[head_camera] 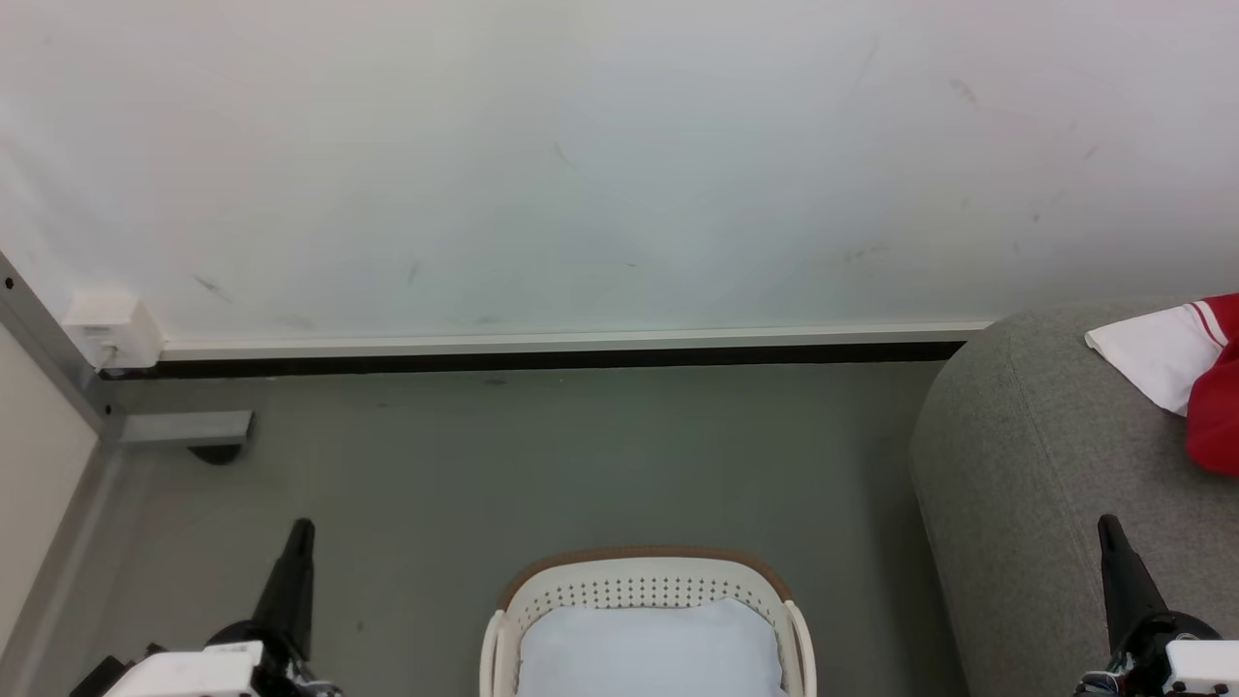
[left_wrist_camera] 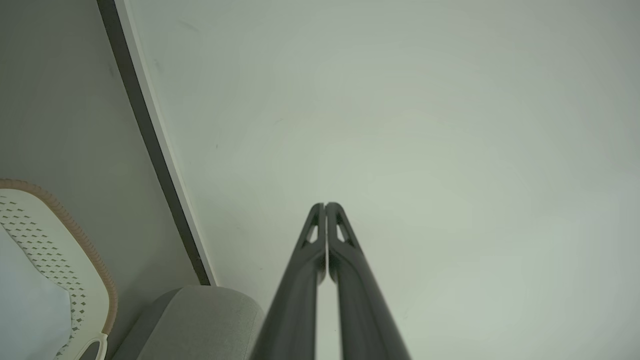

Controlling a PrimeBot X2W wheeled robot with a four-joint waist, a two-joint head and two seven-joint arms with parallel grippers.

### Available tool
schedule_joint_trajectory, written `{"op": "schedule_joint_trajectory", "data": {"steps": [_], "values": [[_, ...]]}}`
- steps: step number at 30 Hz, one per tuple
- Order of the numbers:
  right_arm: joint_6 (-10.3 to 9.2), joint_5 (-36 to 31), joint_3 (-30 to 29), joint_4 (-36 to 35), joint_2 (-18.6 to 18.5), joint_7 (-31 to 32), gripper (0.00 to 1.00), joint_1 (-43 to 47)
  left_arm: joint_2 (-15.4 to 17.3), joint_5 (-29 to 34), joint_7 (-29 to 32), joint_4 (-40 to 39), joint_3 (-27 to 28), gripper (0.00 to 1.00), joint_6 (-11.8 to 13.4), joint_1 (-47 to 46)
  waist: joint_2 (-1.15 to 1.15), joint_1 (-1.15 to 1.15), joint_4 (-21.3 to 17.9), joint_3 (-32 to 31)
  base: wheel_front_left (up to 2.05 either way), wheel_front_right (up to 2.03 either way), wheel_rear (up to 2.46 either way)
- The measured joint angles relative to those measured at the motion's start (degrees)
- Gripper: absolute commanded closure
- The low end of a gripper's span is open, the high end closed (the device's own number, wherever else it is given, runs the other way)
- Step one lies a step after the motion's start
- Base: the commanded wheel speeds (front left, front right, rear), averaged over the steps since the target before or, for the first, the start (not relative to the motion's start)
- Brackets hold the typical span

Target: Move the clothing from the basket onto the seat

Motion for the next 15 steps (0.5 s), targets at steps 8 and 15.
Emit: {"op": "schedule_joint_trajectory", "data": {"steps": [8, 15], "values": [[0.00, 0.00, 0.00, 0.00, 0.00, 0.00, 1.00, -0.01, 0.00, 0.00, 0.00, 0.00, 0.00, 1.00, 0.00, 0.00, 0.00, 0.00, 0.00, 0.00, 0.00, 0.00, 0.00], [0.00, 0.00, 0.01, 0.00, 0.00, 0.00, 1.00, -0.01, 0.00, 0.00, 0.00, 0.00, 0.00, 1.00, 0.00, 0.00, 0.00, 0.00, 0.00, 0.00, 0.00, 0.00, 0.00]]}}
